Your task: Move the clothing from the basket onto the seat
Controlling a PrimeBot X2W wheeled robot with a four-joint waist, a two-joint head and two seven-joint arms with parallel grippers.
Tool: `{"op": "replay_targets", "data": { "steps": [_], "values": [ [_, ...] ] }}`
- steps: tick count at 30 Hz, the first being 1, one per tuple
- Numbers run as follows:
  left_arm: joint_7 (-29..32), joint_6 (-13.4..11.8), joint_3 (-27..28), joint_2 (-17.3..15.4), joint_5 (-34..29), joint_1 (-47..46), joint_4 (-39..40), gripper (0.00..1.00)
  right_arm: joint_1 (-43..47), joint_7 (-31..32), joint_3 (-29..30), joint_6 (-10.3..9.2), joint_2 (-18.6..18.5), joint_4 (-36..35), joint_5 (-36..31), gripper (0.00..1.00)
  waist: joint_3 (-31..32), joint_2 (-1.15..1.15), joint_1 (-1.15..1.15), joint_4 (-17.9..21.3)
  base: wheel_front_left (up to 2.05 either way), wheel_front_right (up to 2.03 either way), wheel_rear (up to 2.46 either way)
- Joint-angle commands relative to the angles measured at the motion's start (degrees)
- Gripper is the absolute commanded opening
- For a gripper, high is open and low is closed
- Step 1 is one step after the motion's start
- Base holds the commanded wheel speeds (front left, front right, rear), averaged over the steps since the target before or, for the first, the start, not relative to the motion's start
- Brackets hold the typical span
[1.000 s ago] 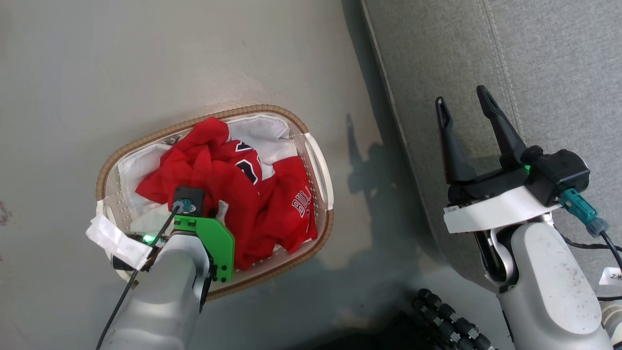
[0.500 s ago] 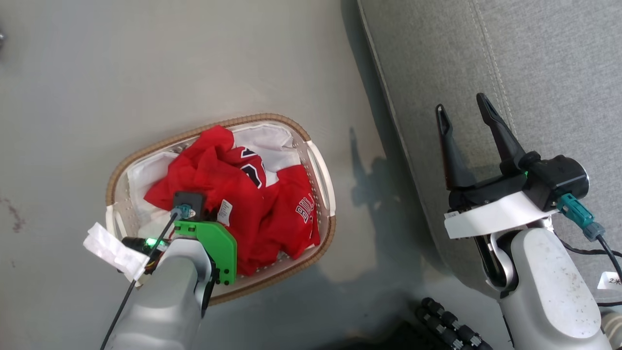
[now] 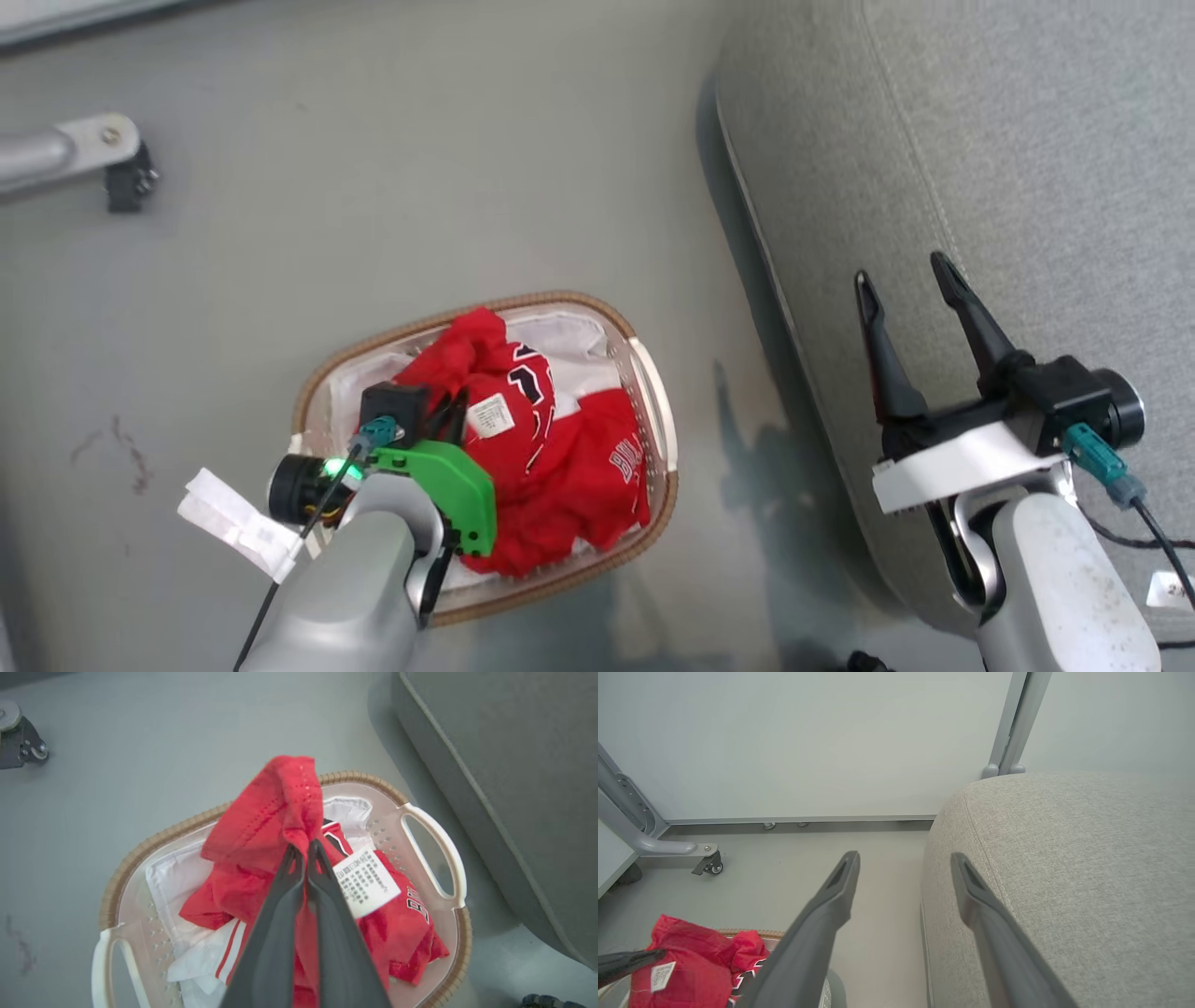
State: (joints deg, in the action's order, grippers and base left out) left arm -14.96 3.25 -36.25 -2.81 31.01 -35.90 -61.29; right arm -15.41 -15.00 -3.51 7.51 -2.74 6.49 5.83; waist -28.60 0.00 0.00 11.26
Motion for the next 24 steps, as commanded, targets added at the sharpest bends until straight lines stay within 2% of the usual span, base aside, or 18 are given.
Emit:
{"op": "replay_targets", "data": {
  "steps": [1, 7, 14, 24],
  "values": [
    [-0.3, -0.4, 0.7, -0.4, -1.3, 1.6, 2.4, 0.00, 1.6, -0.3, 0.5, -0.05, -0.3, 0.4, -0.5, 1.00, 7.3, 0.00, 0.00, -3.5, 0.00, 0.00, 0.00],
    [-0.3, -0.7, 3.6, -1.5, -5.5, 6.8, 13.5, 0.00, 5.7, -0.3, 1.8, -0.05, -0.3, 1.4, -2.2, 1.00, 15.0, 0.00, 0.00, -5.5, 0.00, 0.00, 0.00],
    [-0.3, 0.5, 5.7, -3.0, -11.1, 10.5, 23.7, 0.00, 10.1, -0.3, 2.5, -0.04, -0.3, 2.0, -3.5, 1.00, 22.1, 0.00, 0.00, -6.9, 0.00, 0.00, 0.00],
    [-0.3, 2.4, 6.2, -6.9, -17.7, 6.2, 32.3, 0.00, 13.5, -0.3, 2.3, -0.04, -0.3, 2.1, -3.8, 1.00, 27.9, 0.00, 0.00, -7.9, 0.00, 0.00, 0.00]
  ]
}}
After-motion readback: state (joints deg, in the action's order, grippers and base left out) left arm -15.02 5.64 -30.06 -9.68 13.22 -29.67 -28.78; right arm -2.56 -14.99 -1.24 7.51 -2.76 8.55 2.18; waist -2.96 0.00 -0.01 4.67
